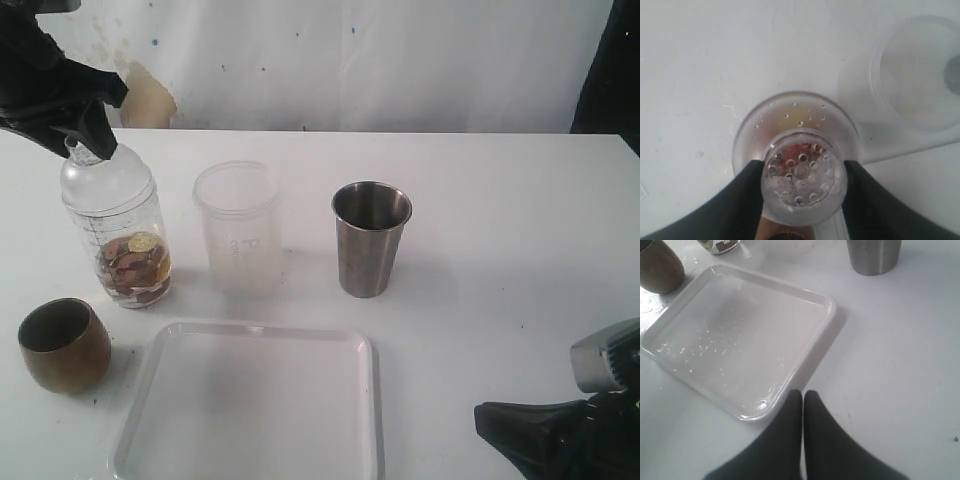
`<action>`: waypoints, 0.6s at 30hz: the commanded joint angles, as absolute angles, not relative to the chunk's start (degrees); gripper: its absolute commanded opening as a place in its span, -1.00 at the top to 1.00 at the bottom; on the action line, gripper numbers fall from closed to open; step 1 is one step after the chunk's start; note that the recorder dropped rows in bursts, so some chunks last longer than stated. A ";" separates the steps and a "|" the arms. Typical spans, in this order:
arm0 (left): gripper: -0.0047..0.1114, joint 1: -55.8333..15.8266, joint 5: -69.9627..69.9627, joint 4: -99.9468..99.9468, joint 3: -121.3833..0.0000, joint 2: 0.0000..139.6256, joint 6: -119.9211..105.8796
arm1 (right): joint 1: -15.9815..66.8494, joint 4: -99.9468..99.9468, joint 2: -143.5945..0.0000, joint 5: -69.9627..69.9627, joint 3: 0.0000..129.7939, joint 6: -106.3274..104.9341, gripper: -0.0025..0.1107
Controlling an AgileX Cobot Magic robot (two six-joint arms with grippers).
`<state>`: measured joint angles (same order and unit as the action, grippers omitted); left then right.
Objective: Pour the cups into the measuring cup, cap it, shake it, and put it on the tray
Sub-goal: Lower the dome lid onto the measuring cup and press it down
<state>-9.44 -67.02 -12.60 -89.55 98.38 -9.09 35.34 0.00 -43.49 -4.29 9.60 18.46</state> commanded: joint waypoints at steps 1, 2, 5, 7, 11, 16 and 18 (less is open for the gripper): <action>0.92 -9.35 -69.96 -10.79 -87.95 99.28 -9.26 | 34.89 0.00 -43.00 -4.27 9.31 17.81 0.95; 0.92 -9.58 -69.96 -10.79 -87.95 99.28 -9.26 | 34.89 0.00 -43.00 -4.27 9.31 17.81 0.95; 0.92 -12.31 -69.07 -7.54 -88.05 99.28 -8.59 | 34.89 0.00 -43.00 -4.27 9.31 17.81 0.95; 0.92 -14.37 -68.28 -3.41 -88.05 99.28 -6.29 | 34.89 0.00 -43.00 -4.27 9.31 17.81 0.95; 0.92 -16.16 -68.37 1.11 -88.05 99.28 -4.10 | 34.89 0.00 -43.00 -4.27 9.31 17.81 0.95; 0.92 -16.15 -66.06 0.00 -85.81 99.38 -3.21 | 34.89 0.00 -43.00 -4.27 9.31 17.81 0.95; 0.92 -16.15 -64.30 -0.75 -84.32 99.38 -3.21 | 34.89 0.00 -43.00 -4.27 9.31 17.81 0.95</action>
